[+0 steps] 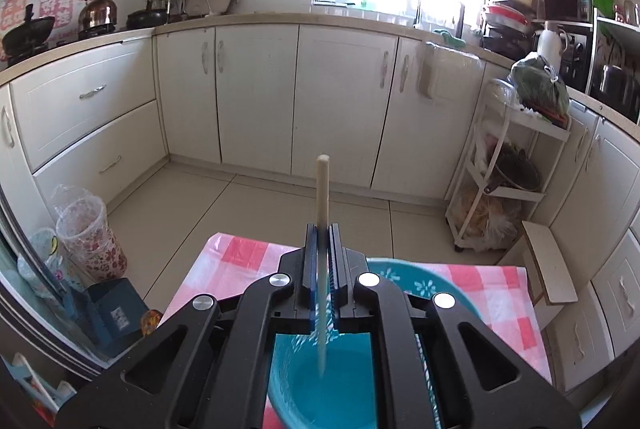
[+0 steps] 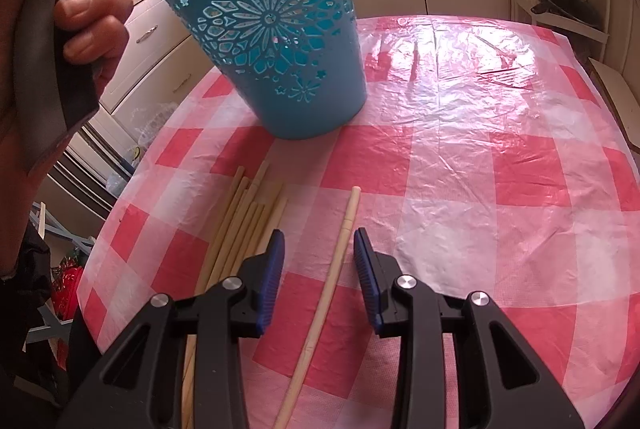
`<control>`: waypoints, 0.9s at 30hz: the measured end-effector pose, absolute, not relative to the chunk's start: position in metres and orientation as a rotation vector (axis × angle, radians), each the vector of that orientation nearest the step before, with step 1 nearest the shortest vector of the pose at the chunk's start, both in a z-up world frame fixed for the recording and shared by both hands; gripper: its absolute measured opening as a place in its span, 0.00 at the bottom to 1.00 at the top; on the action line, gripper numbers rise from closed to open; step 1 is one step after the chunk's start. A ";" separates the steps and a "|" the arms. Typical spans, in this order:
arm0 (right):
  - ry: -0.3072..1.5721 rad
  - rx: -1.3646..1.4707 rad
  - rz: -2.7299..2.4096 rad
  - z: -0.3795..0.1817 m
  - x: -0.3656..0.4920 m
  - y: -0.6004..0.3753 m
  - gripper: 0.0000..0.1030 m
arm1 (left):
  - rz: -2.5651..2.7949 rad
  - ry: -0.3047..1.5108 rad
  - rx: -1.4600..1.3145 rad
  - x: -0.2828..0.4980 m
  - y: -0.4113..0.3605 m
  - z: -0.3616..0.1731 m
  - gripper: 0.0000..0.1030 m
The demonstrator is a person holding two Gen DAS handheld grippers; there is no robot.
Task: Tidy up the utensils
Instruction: 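Lift the stick with the left gripper over the teal basket and open, then lift the stick with the right gripper over the basket and release it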
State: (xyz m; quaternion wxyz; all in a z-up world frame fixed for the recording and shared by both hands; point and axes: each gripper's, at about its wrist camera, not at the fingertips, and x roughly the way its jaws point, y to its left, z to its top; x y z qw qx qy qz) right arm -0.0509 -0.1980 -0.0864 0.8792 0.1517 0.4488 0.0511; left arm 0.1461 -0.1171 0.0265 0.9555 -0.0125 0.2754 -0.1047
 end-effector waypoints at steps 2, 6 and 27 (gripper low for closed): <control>0.936 0.318 0.108 -0.086 -0.051 -0.199 0.35 | -0.218 0.578 -0.005 0.144 -0.115 0.024 0.08; 0.944 0.336 0.108 -0.086 -0.052 -0.202 0.35 | -0.213 0.603 0.018 0.131 -0.101 0.024 0.21; 1.031 0.107 0.008 -0.081 -0.052 -0.178 0.06 | -0.179 0.781 -0.032 0.033 0.000 -0.024 0.66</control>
